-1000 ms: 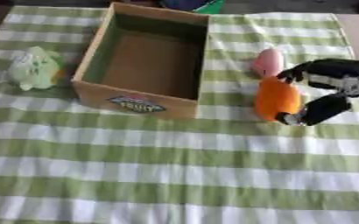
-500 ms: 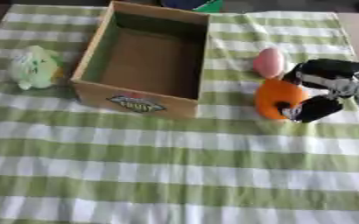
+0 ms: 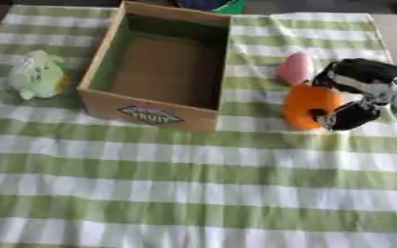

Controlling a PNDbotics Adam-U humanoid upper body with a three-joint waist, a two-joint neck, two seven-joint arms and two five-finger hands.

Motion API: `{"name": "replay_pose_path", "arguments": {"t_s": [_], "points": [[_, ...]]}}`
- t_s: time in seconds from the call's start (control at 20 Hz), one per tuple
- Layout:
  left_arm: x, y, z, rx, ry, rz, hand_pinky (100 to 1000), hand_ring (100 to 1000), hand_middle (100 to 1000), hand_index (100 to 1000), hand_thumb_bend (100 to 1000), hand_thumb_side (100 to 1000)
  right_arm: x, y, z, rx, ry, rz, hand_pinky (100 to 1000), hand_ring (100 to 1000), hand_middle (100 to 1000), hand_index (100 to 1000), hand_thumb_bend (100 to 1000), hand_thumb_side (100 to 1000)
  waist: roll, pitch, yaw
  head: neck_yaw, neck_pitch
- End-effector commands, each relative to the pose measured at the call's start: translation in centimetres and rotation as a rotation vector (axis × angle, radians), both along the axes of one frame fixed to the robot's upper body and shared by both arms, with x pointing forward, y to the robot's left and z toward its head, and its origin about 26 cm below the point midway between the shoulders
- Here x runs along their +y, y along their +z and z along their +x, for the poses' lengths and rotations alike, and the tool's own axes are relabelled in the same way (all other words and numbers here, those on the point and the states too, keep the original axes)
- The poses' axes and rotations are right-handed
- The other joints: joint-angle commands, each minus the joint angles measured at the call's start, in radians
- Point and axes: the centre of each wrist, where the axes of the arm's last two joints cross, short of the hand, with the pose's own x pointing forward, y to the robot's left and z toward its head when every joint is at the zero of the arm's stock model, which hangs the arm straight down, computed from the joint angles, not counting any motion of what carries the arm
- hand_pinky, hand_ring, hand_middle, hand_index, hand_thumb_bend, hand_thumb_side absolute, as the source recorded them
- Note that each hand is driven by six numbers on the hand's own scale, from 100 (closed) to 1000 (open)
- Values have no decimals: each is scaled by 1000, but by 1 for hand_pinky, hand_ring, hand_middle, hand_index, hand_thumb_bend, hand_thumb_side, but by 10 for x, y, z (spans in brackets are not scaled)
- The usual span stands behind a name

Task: Pick up objects on the table and place them in the box.

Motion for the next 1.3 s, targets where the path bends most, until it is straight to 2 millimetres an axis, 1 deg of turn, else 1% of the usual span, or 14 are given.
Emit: {"name": "replay_pose_path", "arguments": {"t_s": [0.05,0.35,0.55,0.7,1.0,1.3], "points": [[0,8,-3,-27,-4,7,699,671,708,783,100,844,-2,19,-7,-65,10,-5,677,734,544,651,100,303,0,-26,-5,-1,-11],[1,8,-3,-29,-1,10,700,672,709,782,100,844,7,41,-29,-157,52,22,662,710,512,620,100,302,2,-33,-13,-4,-4],[1,8,-3,-28,-2,11,700,672,709,782,100,844,19,63,-45,-243,105,61,661,703,504,611,100,299,3,-36,-17,-6,0],[0,8,-3,-26,-3,13,700,673,709,782,100,843,27,79,-51,-303,139,86,661,698,495,605,100,295,3,-39,-11,-4,0],[-1,7,-3,-21,-13,18,700,673,710,782,100,842,50,104,-52,-362,199,135,667,695,492,606,100,290,-2,-44,9,-13,-1],[-4,8,-3,-21,-32,23,700,674,710,782,100,841,79,121,-35,-407,251,181,663,691,489,608,100,285,-5,-44,33,-33,-5]]}}
